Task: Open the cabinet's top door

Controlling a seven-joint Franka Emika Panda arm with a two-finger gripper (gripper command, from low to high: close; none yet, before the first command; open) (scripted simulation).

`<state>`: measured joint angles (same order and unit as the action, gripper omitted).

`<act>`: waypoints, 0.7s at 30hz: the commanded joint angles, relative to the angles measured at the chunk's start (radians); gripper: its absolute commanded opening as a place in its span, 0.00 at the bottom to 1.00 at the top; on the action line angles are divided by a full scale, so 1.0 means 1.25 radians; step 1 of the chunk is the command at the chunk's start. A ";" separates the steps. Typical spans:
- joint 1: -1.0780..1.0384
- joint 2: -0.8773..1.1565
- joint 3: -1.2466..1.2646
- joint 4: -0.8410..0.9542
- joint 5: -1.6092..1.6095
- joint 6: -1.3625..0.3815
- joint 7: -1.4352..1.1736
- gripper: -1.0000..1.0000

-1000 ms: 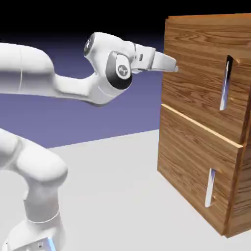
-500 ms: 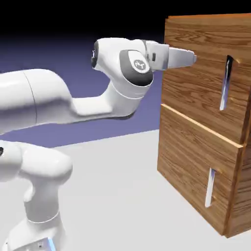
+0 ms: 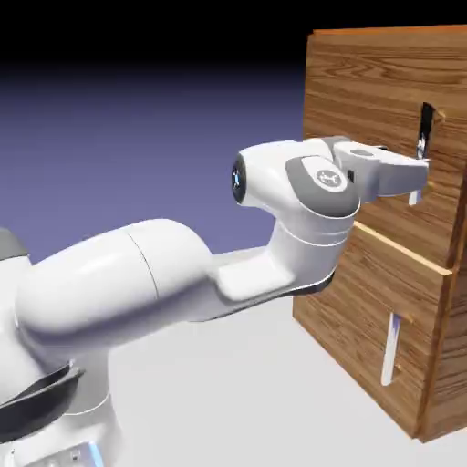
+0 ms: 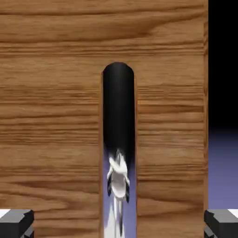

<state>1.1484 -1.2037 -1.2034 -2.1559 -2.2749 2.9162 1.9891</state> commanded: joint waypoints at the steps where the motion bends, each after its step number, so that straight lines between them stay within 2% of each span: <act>1: 0.029 0.001 -0.011 0.022 -0.007 -0.006 0.000 0.50; 3: 0.078 0.004 -0.028 0.060 -0.018 -0.016 -0.001 0.50; 4: 0.078 0.004 -0.028 0.060 -0.018 -0.016 -0.001 0.00; 13: -0.124 -0.042 0.121 -0.172 -0.056 -0.206 0.109 0.00; 21: -0.330 -0.092 0.326 -0.399 0.035 -0.404 0.178 0.00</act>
<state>0.7355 -1.3186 -0.7958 -2.6550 -2.2306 2.4126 2.2111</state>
